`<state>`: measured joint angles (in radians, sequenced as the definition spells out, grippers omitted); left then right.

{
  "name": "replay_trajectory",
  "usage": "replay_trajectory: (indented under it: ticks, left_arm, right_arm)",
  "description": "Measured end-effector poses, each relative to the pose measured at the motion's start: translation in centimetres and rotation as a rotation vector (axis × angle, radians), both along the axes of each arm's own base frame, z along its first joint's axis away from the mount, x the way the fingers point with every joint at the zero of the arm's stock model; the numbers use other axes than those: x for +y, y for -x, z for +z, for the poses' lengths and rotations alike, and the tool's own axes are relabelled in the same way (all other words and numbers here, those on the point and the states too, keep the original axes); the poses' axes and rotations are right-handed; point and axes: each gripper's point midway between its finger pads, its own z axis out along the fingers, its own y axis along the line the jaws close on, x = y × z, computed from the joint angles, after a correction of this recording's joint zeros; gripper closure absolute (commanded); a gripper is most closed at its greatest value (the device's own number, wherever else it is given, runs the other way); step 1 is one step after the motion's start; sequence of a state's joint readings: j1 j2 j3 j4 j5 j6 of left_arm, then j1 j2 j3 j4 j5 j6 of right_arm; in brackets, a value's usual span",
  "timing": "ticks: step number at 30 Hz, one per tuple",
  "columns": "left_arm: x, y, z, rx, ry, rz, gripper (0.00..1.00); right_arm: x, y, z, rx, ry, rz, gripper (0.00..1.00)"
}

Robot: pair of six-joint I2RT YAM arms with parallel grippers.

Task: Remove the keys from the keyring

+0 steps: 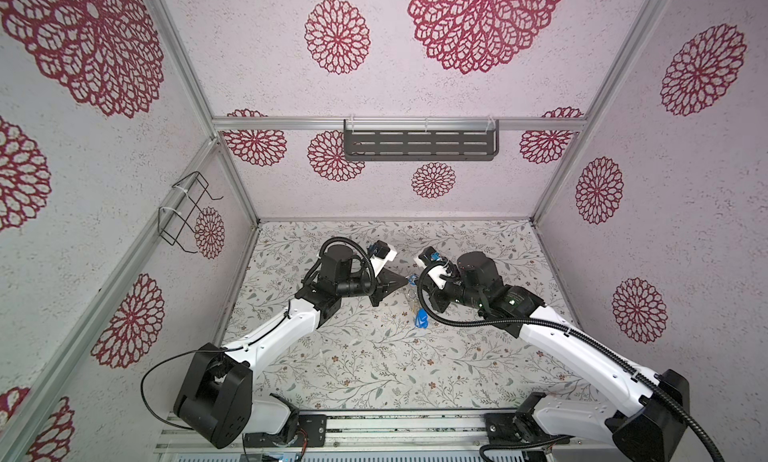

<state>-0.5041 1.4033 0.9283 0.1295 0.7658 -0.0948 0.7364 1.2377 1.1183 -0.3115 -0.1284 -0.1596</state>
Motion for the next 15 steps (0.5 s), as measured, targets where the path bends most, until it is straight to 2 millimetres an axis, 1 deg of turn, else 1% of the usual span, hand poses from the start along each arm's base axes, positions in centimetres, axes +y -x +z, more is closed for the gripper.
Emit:
replay_trajectory:
  ticks: [6, 15]
  left_arm:
    - [-0.1, -0.3, -1.1, 0.030, -0.027, 0.014, 1.00]
    - [-0.2, -0.5, -1.5, 0.035, -0.058, 0.035, 1.00]
  right_arm:
    - [0.7, -0.2, -0.6, 0.013, 0.106, 0.001, 1.00]
    - [1.2, -0.7, -0.9, 0.026, 0.171, -0.014, 1.00]
